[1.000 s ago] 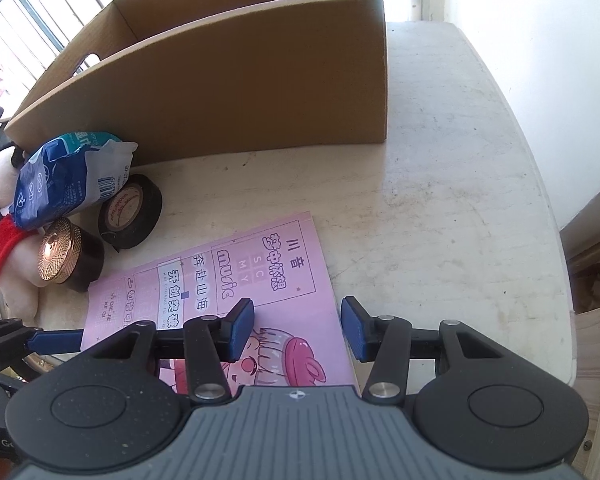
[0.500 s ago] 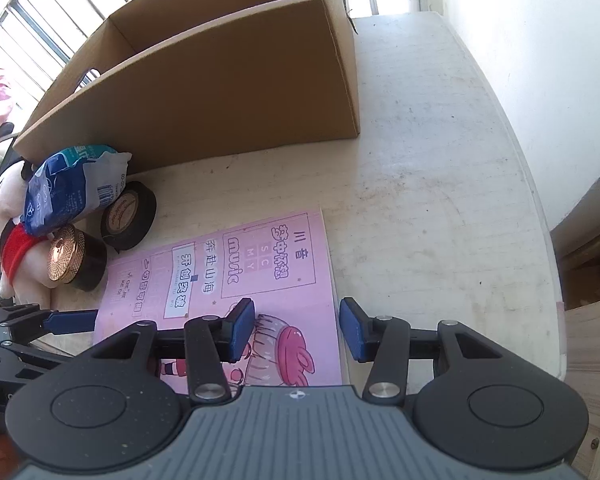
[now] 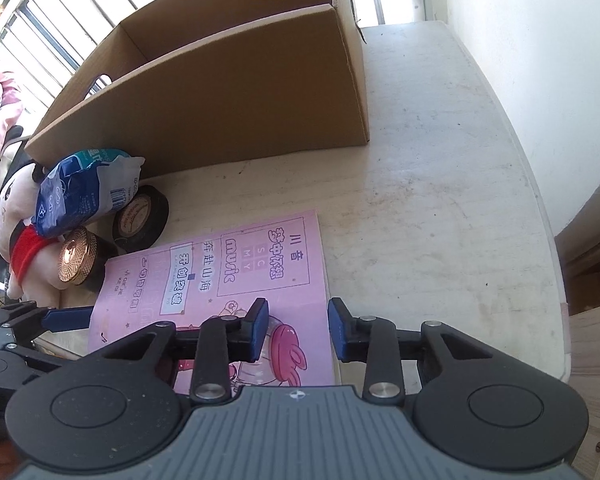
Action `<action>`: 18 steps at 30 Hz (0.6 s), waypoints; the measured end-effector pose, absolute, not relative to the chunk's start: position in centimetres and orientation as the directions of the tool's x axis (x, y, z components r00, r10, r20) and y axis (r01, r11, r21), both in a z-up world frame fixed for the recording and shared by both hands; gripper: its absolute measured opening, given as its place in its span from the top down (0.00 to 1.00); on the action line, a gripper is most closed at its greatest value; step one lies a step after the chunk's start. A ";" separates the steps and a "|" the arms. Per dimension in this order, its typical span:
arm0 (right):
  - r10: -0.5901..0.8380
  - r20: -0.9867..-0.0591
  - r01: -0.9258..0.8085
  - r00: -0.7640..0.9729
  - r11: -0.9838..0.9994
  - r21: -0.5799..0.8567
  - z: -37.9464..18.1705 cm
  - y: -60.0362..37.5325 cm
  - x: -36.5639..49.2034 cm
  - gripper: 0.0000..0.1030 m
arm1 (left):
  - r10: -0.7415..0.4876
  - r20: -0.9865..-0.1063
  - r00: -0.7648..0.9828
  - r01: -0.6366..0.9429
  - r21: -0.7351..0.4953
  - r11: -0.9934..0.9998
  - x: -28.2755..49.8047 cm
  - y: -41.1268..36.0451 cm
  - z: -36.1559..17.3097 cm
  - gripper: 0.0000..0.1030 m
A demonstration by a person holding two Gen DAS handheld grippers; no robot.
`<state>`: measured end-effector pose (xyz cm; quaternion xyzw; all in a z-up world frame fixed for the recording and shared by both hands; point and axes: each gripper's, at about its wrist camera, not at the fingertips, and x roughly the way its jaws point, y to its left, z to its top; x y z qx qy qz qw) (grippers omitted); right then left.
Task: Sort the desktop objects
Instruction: 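Close the left gripper on the pink booklet's edge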
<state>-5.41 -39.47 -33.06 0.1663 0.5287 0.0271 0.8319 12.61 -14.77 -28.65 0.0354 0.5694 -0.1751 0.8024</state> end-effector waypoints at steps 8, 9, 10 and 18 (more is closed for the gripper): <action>0.218 -0.852 0.134 0.476 0.940 0.315 -31.2 -39.3 -5.9 0.66 | -0.243 -0.915 0.323 0.315 -0.139 0.939 12.4 -14.8 -27.2 0.08; 0.217 -0.850 0.135 0.480 0.939 0.316 -31.1 -39.3 -6.0 0.66 | -0.249 -0.913 0.324 0.313 -0.145 0.939 12.3 -14.3 -26.7 0.09; 0.216 -0.849 0.137 0.482 0.939 0.316 -30.9 -39.3 -6.1 0.67 | -0.252 -0.910 0.328 0.313 -0.147 0.938 12.2 -14.3 -26.6 0.09; 0.186 -0.841 0.063 0.509 0.966 0.252 -31.2 -38.6 -7.2 0.68 | -0.273 -0.884 0.380 0.345 -0.139 0.928 10.4 -13.1 -24.5 0.09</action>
